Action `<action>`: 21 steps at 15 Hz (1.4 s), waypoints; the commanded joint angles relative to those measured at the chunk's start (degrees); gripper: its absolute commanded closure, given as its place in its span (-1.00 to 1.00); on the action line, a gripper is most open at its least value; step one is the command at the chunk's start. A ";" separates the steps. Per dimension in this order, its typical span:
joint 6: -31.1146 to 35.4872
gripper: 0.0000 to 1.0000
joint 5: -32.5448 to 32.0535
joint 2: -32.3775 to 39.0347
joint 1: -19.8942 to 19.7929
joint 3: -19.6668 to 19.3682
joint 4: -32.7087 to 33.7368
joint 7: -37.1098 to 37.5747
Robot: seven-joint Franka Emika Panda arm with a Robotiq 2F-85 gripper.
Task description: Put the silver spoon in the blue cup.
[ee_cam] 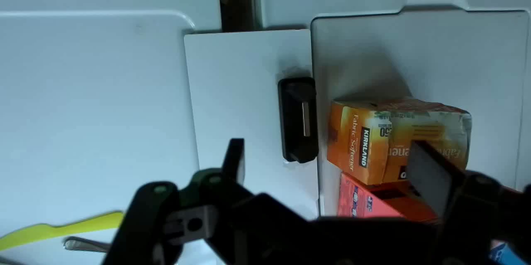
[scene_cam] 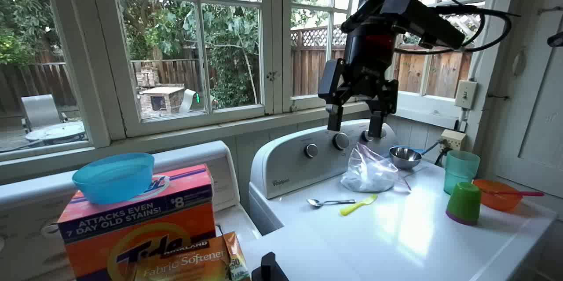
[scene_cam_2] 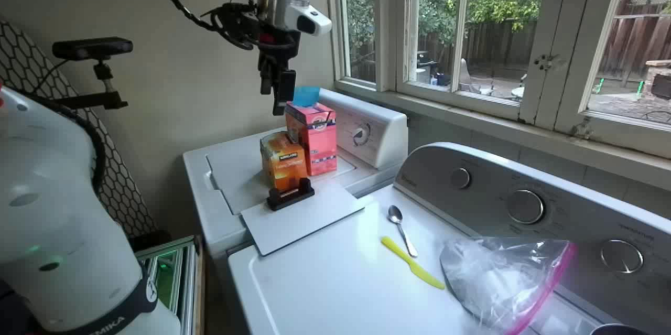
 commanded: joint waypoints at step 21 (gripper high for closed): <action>40.74 -1.00 -24.13 22.20 -2.94 -3.22 -2.35 -38.13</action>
